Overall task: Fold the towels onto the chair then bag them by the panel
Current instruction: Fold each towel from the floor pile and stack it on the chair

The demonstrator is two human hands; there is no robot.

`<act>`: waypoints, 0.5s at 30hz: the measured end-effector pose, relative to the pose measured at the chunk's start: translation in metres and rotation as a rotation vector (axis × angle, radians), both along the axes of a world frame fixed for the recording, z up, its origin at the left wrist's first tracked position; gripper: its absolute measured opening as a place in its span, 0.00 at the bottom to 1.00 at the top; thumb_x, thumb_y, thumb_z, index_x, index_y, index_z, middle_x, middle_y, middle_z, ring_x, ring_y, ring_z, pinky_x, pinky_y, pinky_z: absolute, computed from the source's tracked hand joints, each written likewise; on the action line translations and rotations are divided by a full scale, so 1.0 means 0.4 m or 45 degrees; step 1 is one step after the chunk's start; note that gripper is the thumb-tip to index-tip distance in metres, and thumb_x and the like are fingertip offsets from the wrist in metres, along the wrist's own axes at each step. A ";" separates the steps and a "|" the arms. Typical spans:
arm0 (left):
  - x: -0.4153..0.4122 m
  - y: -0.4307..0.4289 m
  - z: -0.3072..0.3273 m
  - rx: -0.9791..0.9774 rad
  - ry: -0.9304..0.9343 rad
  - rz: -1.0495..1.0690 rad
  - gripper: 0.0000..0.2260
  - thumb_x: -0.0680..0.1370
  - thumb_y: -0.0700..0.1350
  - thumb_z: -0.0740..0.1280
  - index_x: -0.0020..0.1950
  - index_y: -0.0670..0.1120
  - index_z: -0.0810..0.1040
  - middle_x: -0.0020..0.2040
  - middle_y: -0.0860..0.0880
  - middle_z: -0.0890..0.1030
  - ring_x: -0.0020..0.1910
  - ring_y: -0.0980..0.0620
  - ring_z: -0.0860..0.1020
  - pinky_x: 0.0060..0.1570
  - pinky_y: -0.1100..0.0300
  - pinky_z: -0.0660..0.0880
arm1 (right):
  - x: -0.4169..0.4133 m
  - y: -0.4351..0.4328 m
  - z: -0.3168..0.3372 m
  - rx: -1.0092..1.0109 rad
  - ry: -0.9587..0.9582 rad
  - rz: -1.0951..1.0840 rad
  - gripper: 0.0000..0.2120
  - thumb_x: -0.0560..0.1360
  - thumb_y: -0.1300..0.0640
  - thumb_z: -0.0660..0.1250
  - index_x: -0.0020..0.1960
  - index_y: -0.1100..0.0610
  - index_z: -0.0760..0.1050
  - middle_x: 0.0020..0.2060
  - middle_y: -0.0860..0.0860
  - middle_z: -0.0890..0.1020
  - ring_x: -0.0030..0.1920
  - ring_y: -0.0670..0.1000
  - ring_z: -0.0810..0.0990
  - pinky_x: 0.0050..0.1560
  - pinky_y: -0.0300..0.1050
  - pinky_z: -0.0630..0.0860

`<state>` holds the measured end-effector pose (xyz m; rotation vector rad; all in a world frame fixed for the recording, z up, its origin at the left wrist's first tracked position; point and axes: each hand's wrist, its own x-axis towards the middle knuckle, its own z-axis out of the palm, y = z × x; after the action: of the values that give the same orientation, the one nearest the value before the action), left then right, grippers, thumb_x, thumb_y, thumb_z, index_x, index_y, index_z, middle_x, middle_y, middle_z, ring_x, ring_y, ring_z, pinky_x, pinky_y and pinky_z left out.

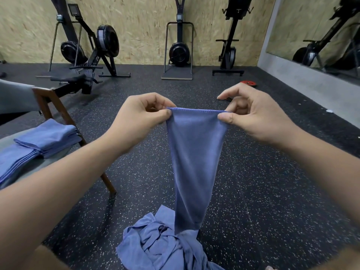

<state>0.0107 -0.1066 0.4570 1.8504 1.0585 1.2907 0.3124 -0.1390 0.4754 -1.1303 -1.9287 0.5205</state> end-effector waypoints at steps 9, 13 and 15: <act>0.071 -0.045 -0.006 0.020 0.109 -0.193 0.07 0.78 0.38 0.78 0.53 0.45 0.83 0.43 0.43 0.87 0.41 0.51 0.82 0.48 0.49 0.80 | -0.091 -0.037 -0.041 -0.067 -0.270 0.056 0.19 0.77 0.44 0.77 0.65 0.45 0.78 0.55 0.42 0.85 0.56 0.41 0.83 0.60 0.41 0.78; 0.085 -0.050 -0.018 0.008 0.094 -0.220 0.08 0.78 0.39 0.79 0.53 0.45 0.82 0.44 0.43 0.87 0.42 0.44 0.82 0.51 0.33 0.81 | -0.109 -0.014 -0.071 -0.107 -0.168 0.098 0.11 0.77 0.42 0.73 0.53 0.48 0.80 0.44 0.51 0.86 0.47 0.58 0.85 0.52 0.63 0.81; 0.086 -0.048 -0.025 -0.010 0.027 -0.220 0.08 0.79 0.39 0.77 0.54 0.43 0.81 0.45 0.44 0.87 0.42 0.46 0.82 0.48 0.39 0.81 | -0.108 -0.005 -0.073 -0.088 -0.160 0.087 0.10 0.78 0.43 0.72 0.49 0.49 0.79 0.41 0.53 0.85 0.41 0.56 0.81 0.47 0.59 0.79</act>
<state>0.0449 -0.1256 0.4469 1.9082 0.8912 1.1670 0.2694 -0.1412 0.4463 -1.1684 -2.0780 0.5687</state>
